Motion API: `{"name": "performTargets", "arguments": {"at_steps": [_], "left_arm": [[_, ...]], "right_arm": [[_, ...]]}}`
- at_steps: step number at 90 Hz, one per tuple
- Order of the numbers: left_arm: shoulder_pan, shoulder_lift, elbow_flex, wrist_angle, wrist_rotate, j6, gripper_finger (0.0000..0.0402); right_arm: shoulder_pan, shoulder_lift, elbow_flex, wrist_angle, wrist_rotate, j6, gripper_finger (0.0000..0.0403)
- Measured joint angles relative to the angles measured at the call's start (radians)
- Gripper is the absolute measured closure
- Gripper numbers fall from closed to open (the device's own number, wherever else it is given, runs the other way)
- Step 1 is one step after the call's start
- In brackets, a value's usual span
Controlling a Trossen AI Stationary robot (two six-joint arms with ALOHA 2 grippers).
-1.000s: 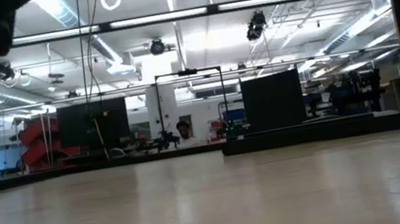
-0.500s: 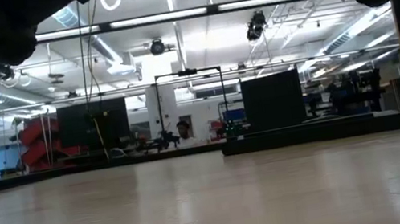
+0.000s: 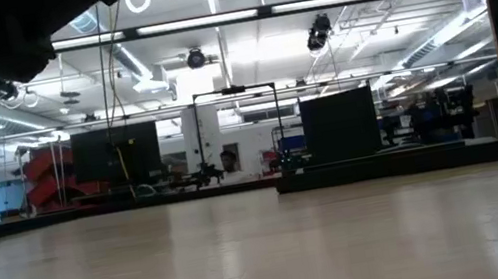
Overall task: Insert USB
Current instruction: Insert the white charger cable into the white charger adapter
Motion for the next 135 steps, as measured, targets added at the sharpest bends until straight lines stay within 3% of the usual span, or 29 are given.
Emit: {"name": "performTargets", "arguments": {"at_steps": [36,42,57,98,135], "left_arm": [[0.0,0.0,-0.001,-0.013,0.007,-0.001,0.0271],[0.0,0.0,-0.001,-0.013,-0.002,-0.004,0.0254],[0.0,0.0,-0.001,-0.011,-0.011,-0.006,0.0203],[-0.001,-0.001,-0.026,-0.012,-0.021,-0.001,0.02],[-0.045,-0.056,-0.103,-0.04,-0.215,0.025,0.0199]], "right_arm": [[-0.004,-0.002,0.001,0.004,-0.013,0.004,0.0265],[-0.004,-0.003,0.001,0.004,-0.011,0.004,0.0276],[-0.005,-0.003,0.001,0.004,0.006,0.013,0.0284],[-0.005,-0.001,0.0,-0.016,0.022,0.024,0.0284],[0.001,-0.075,0.0,-0.256,0.119,0.055,0.0285]]}}
